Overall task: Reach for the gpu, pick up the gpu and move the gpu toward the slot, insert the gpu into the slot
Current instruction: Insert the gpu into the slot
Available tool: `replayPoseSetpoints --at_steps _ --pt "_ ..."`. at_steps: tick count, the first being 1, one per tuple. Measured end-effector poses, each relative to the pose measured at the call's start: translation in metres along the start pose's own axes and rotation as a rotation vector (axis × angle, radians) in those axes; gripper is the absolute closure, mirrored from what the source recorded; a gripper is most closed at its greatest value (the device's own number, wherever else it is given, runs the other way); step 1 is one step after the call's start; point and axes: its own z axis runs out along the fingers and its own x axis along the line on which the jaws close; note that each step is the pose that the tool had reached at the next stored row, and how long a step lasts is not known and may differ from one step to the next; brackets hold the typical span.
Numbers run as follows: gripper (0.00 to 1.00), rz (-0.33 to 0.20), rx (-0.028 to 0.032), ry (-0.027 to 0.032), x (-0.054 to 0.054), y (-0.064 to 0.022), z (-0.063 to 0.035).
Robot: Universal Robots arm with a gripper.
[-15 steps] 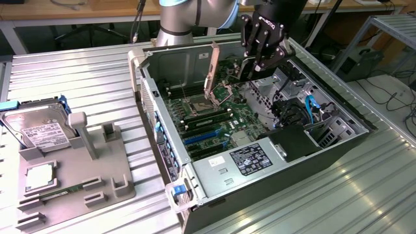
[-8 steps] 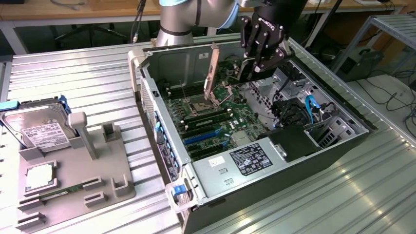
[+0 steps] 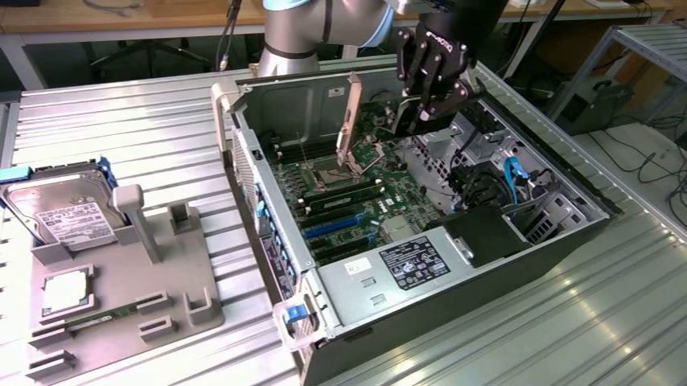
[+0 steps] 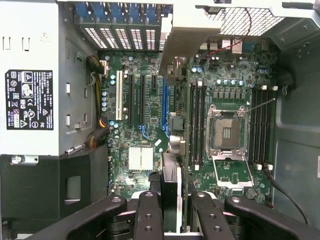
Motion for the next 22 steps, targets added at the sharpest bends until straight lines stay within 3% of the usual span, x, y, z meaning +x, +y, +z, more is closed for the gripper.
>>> replayPoseSetpoints --at_steps 22 --pt "0.72 0.000 0.0000 -0.0001 0.0006 -0.0001 0.0047"
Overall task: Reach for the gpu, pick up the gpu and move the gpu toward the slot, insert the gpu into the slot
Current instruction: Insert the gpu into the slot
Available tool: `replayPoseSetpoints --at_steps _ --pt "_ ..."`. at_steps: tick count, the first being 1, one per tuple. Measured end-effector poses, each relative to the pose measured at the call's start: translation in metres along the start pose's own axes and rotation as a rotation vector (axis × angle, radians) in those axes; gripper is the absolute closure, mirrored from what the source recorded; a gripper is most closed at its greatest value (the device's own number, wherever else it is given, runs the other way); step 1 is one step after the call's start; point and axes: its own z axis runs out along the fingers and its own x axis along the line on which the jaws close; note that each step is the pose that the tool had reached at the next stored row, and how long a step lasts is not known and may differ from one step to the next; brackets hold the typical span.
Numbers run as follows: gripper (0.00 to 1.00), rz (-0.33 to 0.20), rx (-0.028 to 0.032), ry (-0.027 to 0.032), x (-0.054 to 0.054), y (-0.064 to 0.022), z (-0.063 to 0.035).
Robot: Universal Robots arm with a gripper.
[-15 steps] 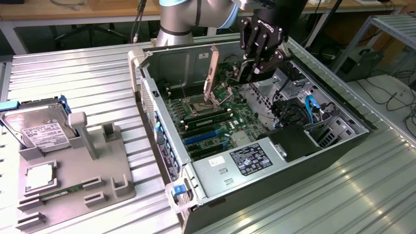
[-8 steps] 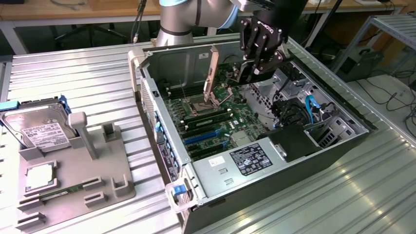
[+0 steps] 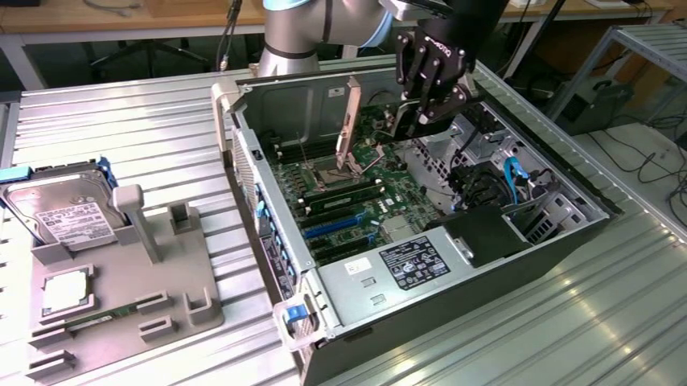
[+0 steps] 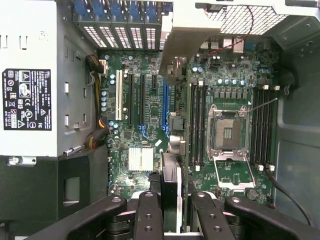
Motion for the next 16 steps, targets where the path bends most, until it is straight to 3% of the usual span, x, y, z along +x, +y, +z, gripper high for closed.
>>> replayPoseSetpoints --at_steps 16 --pt "0.72 0.000 0.0000 0.0000 0.0008 -0.0001 0.0049"
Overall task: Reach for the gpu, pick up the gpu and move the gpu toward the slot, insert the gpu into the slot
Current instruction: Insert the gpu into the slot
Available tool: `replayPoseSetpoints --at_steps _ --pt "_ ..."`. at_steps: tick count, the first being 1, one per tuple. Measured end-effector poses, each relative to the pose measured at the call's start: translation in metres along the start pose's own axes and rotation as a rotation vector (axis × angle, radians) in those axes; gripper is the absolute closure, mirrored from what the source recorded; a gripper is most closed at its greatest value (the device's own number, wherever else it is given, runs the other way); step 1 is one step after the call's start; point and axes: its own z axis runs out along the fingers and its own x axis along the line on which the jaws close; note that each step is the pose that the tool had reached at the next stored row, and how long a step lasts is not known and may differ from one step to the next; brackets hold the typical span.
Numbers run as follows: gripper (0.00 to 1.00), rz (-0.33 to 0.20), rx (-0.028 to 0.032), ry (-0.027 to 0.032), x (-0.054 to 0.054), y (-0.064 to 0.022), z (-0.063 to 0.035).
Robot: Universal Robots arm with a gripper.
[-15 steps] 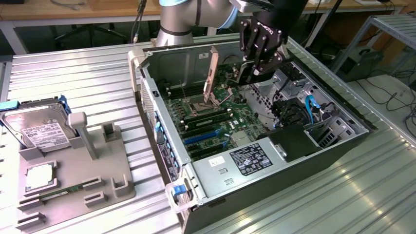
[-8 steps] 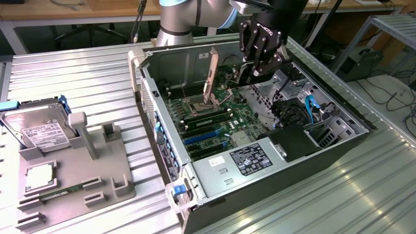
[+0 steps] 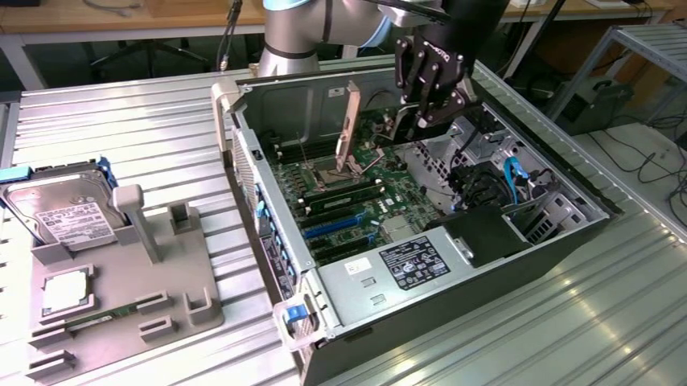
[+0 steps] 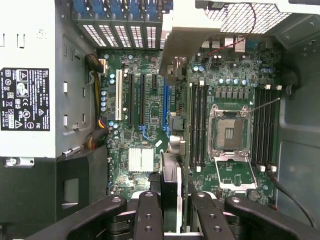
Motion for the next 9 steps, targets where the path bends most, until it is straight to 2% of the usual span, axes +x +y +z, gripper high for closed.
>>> replayPoseSetpoints --at_steps 9 --pt "0.72 0.000 -0.0011 0.0000 0.0003 -0.0001 0.0032"
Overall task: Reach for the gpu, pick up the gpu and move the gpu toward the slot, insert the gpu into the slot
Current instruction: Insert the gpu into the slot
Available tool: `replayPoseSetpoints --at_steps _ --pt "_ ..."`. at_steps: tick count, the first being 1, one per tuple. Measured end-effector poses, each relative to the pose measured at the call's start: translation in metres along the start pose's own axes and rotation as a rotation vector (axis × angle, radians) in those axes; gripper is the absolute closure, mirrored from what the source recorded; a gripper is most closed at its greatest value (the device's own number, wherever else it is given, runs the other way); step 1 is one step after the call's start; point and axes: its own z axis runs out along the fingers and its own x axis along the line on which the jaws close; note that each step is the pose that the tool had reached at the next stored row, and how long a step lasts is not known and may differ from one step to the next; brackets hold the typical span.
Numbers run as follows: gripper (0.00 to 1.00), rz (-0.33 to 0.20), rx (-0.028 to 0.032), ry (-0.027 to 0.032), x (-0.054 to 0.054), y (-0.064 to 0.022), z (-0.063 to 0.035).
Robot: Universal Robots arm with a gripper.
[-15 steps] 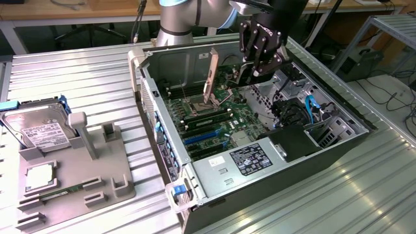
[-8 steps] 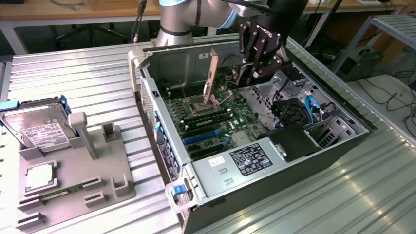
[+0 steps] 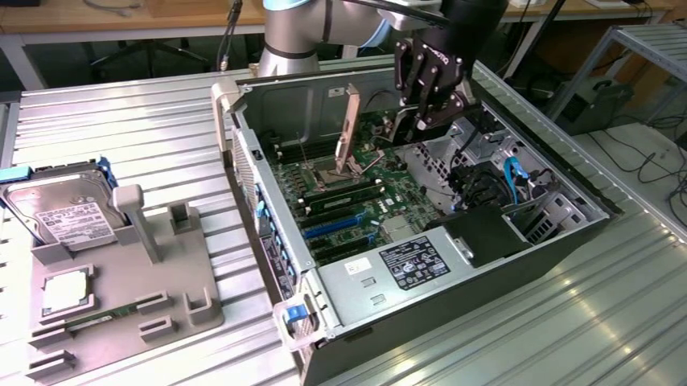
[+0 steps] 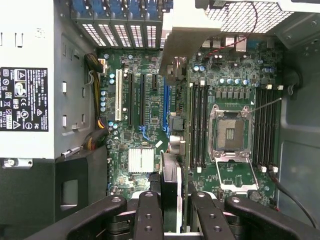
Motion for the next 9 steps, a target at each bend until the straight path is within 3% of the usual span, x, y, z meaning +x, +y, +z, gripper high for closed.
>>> replayPoseSetpoints --at_steps 9 --pt "0.72 0.000 -0.0001 -0.0001 0.0003 -0.0001 0.0024"
